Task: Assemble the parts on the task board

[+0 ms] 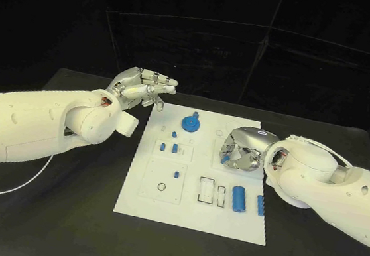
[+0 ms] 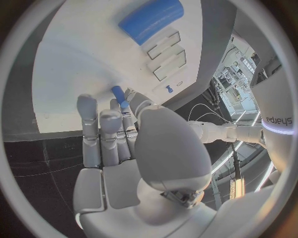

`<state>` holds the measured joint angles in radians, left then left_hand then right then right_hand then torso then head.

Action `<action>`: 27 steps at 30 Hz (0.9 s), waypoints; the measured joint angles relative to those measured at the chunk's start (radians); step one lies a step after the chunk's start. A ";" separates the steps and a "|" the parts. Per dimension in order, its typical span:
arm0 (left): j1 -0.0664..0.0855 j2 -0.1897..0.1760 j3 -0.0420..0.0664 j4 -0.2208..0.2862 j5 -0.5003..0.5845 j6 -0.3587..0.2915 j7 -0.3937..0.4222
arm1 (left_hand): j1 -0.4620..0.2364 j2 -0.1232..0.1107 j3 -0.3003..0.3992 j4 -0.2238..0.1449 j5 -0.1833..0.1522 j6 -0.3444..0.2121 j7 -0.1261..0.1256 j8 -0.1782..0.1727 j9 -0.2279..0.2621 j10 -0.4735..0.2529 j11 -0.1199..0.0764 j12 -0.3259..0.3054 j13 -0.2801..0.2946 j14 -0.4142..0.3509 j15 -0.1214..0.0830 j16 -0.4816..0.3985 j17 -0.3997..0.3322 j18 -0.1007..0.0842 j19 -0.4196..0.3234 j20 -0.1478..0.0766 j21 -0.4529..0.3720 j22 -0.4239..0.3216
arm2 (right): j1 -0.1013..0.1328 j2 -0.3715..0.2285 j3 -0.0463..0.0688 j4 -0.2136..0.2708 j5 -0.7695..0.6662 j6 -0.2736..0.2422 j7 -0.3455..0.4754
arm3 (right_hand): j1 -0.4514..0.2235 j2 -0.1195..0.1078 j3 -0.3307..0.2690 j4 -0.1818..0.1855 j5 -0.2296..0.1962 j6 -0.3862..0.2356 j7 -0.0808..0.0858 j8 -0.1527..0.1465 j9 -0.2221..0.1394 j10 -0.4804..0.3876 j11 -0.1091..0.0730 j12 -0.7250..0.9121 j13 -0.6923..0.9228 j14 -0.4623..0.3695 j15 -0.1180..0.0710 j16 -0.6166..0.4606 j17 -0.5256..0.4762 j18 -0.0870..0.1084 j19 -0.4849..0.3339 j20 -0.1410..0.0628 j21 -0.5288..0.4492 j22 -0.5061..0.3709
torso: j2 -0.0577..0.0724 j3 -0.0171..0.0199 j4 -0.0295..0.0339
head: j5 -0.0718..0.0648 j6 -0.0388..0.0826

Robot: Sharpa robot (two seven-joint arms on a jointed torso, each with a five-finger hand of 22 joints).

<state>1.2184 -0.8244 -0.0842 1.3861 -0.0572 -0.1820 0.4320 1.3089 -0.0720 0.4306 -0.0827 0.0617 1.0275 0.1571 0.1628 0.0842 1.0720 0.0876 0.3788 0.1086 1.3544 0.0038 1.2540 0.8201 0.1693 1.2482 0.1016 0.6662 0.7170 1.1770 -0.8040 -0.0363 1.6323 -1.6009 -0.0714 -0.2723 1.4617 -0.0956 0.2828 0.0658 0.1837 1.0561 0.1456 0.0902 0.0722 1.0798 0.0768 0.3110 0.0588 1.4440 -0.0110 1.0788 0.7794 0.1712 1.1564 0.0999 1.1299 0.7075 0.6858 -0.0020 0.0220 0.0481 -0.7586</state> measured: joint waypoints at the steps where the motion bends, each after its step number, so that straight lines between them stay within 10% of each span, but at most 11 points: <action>1: 0.000 0.000 0.000 0.000 0.000 0.000 0.000 | 0.000 0.000 0.000 0.000 0.000 0.000 0.000 0.000 0.000 0.000 0.000 0.000 0.000 0.000 0.000 0.000 0.000 0.000 0.000 0.000 0.000 0.000 | 0.000 0.000 0.000 -0.001 -0.002 0.000 0.000 | 0.000 0.000 0.009 0.000 0.000 0.004 -0.004 0.002 0.000 0.007 0.000 -0.001 0.000 0.000 0.000 0.002 0.001 0.000 0.000 0.000 0.002 0.002 | 0.000 -0.0001 0.0000 | 0.000 0.000; 17: 0.000 -0.002 0.000 0.000 0.000 0.001 -0.001 | 0.000 0.000 0.000 0.000 0.000 0.000 0.000 0.004 -0.001 0.000 0.000 0.005 0.001 0.000 0.000 0.000 -0.001 0.000 0.000 0.000 0.000 0.000 | -0.001 0.001 -0.001 0.001 -0.017 -0.041 0.001 | 0.004 0.004 0.173 -0.044 -0.069 0.062 -0.006 0.011 -0.001 0.064 0.014 -0.045 0.004 0.014 -0.007 0.045 0.055 -0.016 0.029 -0.010 0.055 0.075 | 0.000 0.0000 -0.0009 | 0.001 -0.004; 27: 0.000 -0.002 0.000 -0.002 0.000 0.001 -0.001 | 0.000 0.000 0.000 0.000 0.000 0.000 0.000 0.004 -0.001 0.000 0.000 0.005 0.001 0.000 0.000 0.000 -0.001 0.000 0.000 0.000 0.000 -0.001 | 0.001 -0.064 0.001 0.098 -0.021 -0.112 0.010 | 0.012 -0.004 0.236 -0.092 -0.074 0.066 -0.002 0.014 -0.001 0.075 0.025 -0.058 0.005 0.014 -0.007 0.050 0.061 -0.016 0.029 -0.010 0.072 0.091 | -0.002 -0.0007 -0.0011 | -0.001 -0.001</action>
<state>1.2184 -0.8268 -0.0843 1.3844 -0.0572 -0.1814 0.4309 1.3089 -0.0720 0.4306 -0.0827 0.0618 1.0275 0.1571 0.1668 0.0833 1.0720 0.0876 0.3834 0.1092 1.3544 0.0038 1.2540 0.8192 0.1693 1.2481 0.1016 0.6662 0.7163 1.1776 -0.8676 -0.0353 1.7304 -1.6216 -0.1839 -0.2626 1.4739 -0.0998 0.5187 -0.0257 0.1093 1.1219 0.1432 0.1043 0.0708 1.1548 0.1021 0.2531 0.0643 1.4581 -0.0181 1.1289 0.8399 0.1550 1.1852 0.0894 1.2016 0.7984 0.6834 -0.0027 0.0209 0.0472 -0.7600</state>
